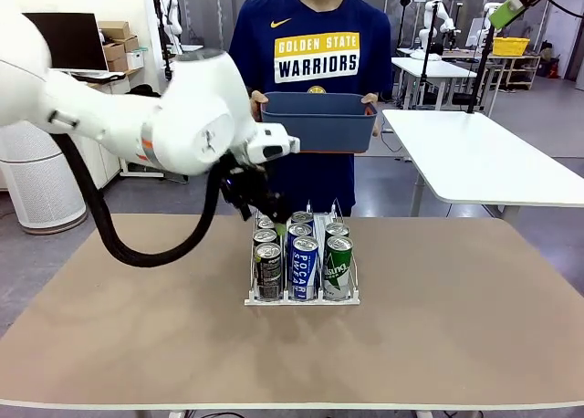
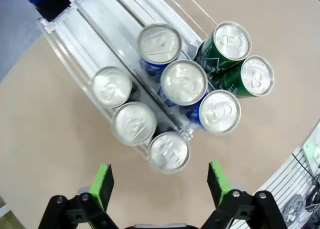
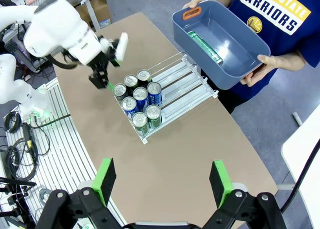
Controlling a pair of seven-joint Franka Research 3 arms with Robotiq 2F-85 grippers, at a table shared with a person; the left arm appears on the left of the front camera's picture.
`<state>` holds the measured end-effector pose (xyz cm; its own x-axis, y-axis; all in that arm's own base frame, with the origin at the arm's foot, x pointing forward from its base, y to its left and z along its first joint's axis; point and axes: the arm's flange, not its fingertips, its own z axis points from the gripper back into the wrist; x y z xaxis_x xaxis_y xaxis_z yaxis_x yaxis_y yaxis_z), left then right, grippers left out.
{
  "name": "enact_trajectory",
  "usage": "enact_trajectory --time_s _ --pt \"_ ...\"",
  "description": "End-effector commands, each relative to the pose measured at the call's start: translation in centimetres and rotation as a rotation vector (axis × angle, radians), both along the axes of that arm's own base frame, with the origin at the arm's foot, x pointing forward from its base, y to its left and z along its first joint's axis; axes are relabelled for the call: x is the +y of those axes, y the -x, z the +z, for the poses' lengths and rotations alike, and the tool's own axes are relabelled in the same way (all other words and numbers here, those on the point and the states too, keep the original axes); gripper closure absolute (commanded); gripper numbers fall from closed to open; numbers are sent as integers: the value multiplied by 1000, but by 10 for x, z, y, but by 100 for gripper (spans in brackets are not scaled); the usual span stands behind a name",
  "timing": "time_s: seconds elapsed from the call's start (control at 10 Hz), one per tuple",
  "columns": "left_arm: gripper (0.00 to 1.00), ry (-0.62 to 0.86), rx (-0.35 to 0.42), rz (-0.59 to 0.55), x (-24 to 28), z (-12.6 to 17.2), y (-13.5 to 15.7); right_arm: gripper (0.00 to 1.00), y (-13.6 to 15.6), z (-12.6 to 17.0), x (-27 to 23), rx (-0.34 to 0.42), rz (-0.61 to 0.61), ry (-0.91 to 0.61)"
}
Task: Fill the beverage cans into the dispenser.
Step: Pick up the Sprite handed by the human.
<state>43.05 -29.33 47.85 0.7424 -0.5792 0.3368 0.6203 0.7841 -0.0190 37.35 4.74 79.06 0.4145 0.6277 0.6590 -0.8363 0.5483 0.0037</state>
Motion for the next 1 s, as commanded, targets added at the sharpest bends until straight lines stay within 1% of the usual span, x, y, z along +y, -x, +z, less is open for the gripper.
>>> enact_trajectory --time_s 0.0,0.1,0.2,0.3,0.4,0.6,0.8,0.9 --pt "0 -15 -6 1 53 43 0 0 0 -1 0 1 0 0" --pt "0 32 -30 -13 75 68 0 0 0 -1 0 1 0 0" --pt "0 45 -67 -43 93 93 2 0 0 -1 0 1 0 0" --pt "0 23 -124 -100 112 121 5 0 0 -1 0 1 0 0" --pt "0 58 -165 -122 131 152 3 0 0 -1 0 1 0 0" --pt "0 47 -220 -110 148 200 5 0 0 -1 0 1 0 0" --pt "0 53 -300 -167 152 236 13 0 0 -1 0 1 0 0" --pt "0 39 -314 -152 154 247 15 0 0 -1 0 1 0 0"
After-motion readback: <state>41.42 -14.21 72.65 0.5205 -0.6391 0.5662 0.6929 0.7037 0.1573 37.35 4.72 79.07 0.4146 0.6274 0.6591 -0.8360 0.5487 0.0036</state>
